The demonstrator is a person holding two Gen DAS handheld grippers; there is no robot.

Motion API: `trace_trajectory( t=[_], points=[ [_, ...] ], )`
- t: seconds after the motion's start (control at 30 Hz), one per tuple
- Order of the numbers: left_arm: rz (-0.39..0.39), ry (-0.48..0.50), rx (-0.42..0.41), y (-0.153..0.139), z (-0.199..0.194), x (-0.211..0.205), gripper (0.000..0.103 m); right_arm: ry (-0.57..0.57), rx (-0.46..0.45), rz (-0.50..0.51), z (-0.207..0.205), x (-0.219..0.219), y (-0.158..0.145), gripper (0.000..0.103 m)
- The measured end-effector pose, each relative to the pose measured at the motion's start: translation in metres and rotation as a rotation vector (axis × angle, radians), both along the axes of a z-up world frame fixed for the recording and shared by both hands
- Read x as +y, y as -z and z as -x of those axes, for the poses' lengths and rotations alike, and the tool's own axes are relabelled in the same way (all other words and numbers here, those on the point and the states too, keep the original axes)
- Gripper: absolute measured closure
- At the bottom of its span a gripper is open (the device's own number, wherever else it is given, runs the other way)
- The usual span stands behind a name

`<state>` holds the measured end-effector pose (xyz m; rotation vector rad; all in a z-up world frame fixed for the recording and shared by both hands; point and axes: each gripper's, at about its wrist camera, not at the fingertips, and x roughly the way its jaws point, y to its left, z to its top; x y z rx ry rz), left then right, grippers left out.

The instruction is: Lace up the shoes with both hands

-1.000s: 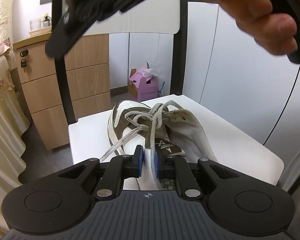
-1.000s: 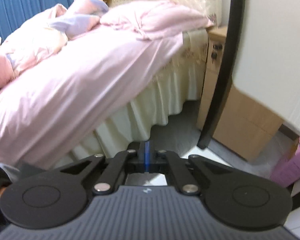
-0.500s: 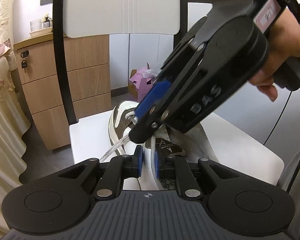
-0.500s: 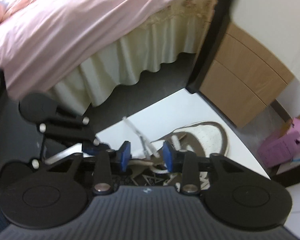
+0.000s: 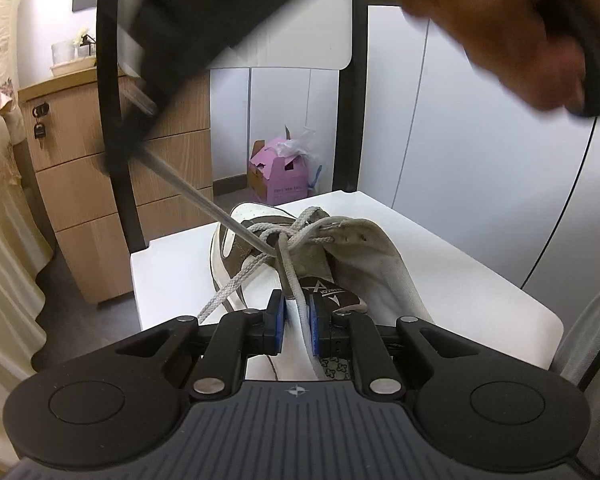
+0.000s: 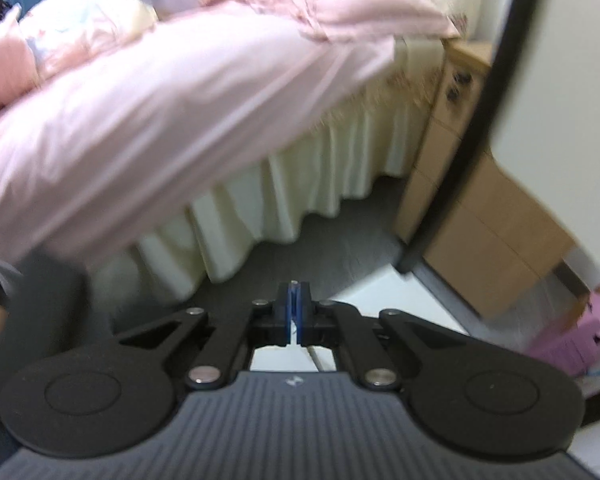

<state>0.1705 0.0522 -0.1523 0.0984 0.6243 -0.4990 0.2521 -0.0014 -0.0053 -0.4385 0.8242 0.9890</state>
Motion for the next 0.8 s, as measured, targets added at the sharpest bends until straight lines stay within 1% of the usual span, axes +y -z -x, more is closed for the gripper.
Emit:
trace_trajectory(
  t=[0.1,0.23,0.3,0.43,0.5,0.53,0.6,0.67,0.7,0.73,0.77,0.8],
  points=[
    [0.003,0.002,0.004,0.000,-0.001,0.001,0.089,-0.036,0.004,-0.044,-0.004,0.025,-0.024,0.100],
    [-0.002,0.005,0.002,-0.001,0.001,-0.001,0.089,-0.112,0.008,-0.072,-0.010,0.074,-0.051,0.100],
    [0.003,0.005,0.005,-0.001,0.001,-0.001,0.089,-0.167,0.000,-0.065,-0.008,0.103,-0.059,0.100],
    [0.006,0.005,0.008,-0.001,0.000,0.000,0.088,-0.261,0.016,-0.075,0.000,0.156,-0.074,0.100],
    [0.004,0.004,0.008,-0.002,0.001,-0.001,0.088,-0.300,0.018,-0.087,0.006,0.181,-0.078,0.100],
    [0.006,0.003,0.009,-0.002,0.002,-0.001,0.088,-0.316,0.011,-0.076,0.009,0.191,-0.078,0.100],
    [0.016,0.001,0.014,-0.002,0.001,0.001,0.088,-0.339,0.029,-0.032,0.012,0.208,-0.074,0.100],
    [0.023,0.002,0.021,-0.001,0.000,0.001,0.088,-0.347,0.063,0.011,0.012,0.213,-0.065,0.099],
    [0.022,0.001,0.020,-0.001,0.000,0.001,0.088,-0.348,0.065,0.021,0.013,0.212,-0.062,0.094],
    [0.020,0.002,0.019,0.000,-0.001,0.001,0.088,-0.350,0.069,0.038,0.013,0.211,-0.060,0.073],
    [0.019,0.003,0.018,0.000,-0.002,0.001,0.088,-0.348,0.070,0.055,0.012,0.209,-0.058,0.058],
    [0.019,0.003,0.017,0.000,-0.002,0.001,0.088,-0.340,0.064,0.064,0.011,0.204,-0.058,0.039]
  ],
)
